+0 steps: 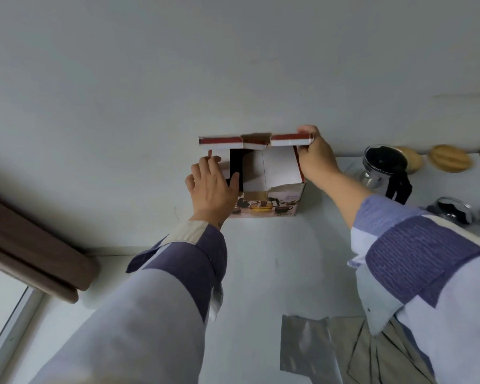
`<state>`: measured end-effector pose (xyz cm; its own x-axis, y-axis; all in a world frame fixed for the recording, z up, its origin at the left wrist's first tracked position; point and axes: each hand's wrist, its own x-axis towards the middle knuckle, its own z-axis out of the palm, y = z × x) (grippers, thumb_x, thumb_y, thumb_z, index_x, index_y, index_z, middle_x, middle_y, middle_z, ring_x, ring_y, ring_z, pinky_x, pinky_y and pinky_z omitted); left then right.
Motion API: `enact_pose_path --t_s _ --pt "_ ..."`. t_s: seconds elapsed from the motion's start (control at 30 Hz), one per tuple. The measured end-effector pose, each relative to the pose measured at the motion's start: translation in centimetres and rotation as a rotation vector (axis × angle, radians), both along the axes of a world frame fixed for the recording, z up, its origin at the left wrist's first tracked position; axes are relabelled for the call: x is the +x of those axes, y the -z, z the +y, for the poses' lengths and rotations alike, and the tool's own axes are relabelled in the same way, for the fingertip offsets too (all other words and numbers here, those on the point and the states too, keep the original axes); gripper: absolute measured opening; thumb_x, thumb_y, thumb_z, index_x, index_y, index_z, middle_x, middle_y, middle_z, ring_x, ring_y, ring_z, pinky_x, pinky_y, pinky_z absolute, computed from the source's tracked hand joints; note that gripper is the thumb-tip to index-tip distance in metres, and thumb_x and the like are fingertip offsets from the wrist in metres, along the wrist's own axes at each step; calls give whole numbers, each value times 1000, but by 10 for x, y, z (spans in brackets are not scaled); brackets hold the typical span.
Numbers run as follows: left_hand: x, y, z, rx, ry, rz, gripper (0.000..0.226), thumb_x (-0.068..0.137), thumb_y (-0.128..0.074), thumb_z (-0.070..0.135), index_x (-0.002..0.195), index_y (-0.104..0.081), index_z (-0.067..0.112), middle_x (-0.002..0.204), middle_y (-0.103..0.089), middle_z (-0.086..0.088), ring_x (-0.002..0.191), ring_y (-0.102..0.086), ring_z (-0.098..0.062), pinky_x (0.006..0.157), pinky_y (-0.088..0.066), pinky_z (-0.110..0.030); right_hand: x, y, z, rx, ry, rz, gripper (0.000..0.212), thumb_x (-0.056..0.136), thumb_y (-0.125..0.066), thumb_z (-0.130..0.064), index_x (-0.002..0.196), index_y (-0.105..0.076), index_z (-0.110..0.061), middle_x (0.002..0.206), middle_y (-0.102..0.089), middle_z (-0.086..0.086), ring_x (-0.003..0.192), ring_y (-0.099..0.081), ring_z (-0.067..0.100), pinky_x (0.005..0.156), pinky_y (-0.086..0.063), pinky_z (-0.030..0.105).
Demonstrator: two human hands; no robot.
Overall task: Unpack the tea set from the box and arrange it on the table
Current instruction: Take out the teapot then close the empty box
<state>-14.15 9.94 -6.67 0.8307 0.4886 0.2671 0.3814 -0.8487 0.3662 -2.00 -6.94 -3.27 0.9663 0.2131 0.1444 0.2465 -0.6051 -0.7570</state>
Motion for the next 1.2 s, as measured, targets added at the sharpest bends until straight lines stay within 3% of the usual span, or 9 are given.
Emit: enact_pose_path --t_s 0.13,0.23,0.4,0.6,0.77,0.9,1.03,1.1,1.2 --pt "-21 2 9 -313 44 -183 43 90 -36 5 132 -39 10 123 -49 -11 111 -45 -27 98 -41 -42 -25 4 -19 102 -89 100 70 84 -50 6 140 -30 -31 120 -50 0 96 -55 19 65 -42 14" --pt "-29 -7 13 -469 66 -229 56 89 -36 1 142 -25 17 129 -52 -11 109 -54 -27 94 -48 -40 -40 8 -27 93 -108 78 62 80 -53 5 133 -42 -26 124 -51 -2 104 -53 16 74 -41 19" --pt "-30 -10 17 -325 154 -165 43 96 -49 18 139 -43 19 137 -44 -4 119 -52 -22 98 -50 -35 -45 19 -27 12 -109 -53 47 89 -50 -2 133 -52 -20 130 -54 4 117 -52 20 95 -44 25" --pt "-24 10 23 -261 163 -120 41 102 -42 21 143 -44 24 142 -37 -8 127 -47 -28 98 -51 -42 -46 40 -24 -101 -89 -145 43 98 -43 -7 138 -49 -23 128 -46 6 109 -52 19 86 -38 18" --pt "-23 18 26 -271 175 -128 47 99 -49 12 143 -42 29 141 -35 -8 129 -44 -28 94 -53 -43 -48 50 -22 -117 -77 -185 44 99 -40 -8 140 -46 -23 131 -42 8 104 -56 22 80 -42 21" --pt "-26 20 24 -181 157 -115 48 99 -48 10 143 -43 28 140 -35 -10 130 -38 -26 96 -51 -42 -52 56 -22 -141 -79 -192 45 99 -39 -10 142 -43 -23 135 -38 8 106 -56 25 79 -47 24" --pt "-30 20 21 -21 117 -47 46 101 -44 20 145 -40 31 141 -37 -10 130 -36 -29 96 -49 -45 -57 63 -24 -183 -92 -150 48 100 -38 -15 147 -34 -27 136 -36 9 93 -55 22 72 -42 24" --pt "-32 18 19 98 75 -9 43 101 -40 29 144 -40 33 140 -38 -8 128 -33 -30 96 -41 -44 -60 64 -23 -211 -100 -150 55 98 -42 -11 148 -29 -29 138 -34 9 100 -55 26 77 -47 28" --pt "-33 14 16 173 21 7 41 101 -36 33 141 -44 32 138 -34 -7 126 -30 -31 103 -31 -43 -63 67 -18 -387 -41 -242 65 90 -55 -12 149 -29 -24 145 -31 12 125 -41 31 102 -42 42"
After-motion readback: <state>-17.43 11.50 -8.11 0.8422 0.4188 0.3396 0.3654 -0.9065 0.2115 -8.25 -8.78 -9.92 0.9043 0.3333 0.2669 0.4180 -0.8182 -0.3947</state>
